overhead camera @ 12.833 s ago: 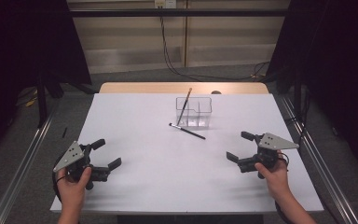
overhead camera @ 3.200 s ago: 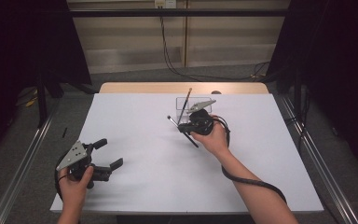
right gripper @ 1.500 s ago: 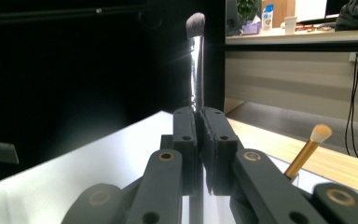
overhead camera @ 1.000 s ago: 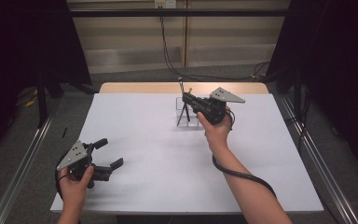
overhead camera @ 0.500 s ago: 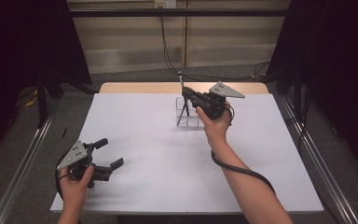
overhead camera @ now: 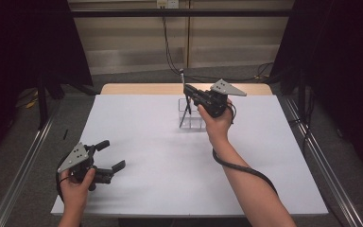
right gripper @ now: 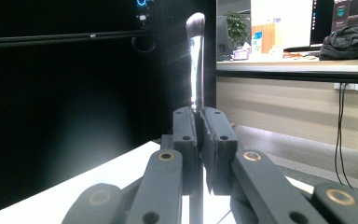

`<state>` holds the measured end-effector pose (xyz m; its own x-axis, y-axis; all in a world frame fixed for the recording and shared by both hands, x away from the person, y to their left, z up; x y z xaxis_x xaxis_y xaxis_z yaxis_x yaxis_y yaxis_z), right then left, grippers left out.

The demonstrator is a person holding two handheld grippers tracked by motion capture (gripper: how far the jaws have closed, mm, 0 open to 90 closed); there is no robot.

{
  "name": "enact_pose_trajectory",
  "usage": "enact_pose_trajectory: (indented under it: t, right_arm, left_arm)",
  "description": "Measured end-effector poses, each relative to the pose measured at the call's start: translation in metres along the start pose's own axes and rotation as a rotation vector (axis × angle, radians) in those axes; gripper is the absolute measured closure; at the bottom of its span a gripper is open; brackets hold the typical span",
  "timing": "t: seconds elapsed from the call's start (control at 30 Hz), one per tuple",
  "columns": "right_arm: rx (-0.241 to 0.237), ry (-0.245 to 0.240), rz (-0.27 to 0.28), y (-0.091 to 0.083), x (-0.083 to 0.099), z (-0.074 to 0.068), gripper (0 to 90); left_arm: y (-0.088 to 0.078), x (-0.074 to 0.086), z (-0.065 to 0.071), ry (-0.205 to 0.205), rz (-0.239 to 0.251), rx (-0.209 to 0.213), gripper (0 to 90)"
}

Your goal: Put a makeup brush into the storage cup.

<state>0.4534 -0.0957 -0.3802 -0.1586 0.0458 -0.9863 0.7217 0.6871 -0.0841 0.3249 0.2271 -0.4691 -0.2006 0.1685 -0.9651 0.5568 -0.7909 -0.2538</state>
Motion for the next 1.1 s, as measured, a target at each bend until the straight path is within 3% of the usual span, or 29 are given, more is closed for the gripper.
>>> enact_pose_trajectory:
  t: [1.1]
  right_arm:
    - [0.037,0.013,0.002,0.018,-0.002,0.016,84.7]
  left_arm:
    - [0.002,0.000,0.003,-0.001,-0.003,0.007,0.2]
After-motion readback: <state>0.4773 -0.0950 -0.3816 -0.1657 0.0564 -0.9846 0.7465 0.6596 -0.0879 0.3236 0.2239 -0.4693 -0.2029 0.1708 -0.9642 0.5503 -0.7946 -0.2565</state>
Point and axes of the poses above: each handheld gripper's, and its own axes: y roughly forward along the jaws, x roughly out of its underside, z roughly to its right, the point moved 6 cm from there along y, roughly forward along the jaws, and after that the axes turned 4 degrees about -z, right-handed, at the moved point
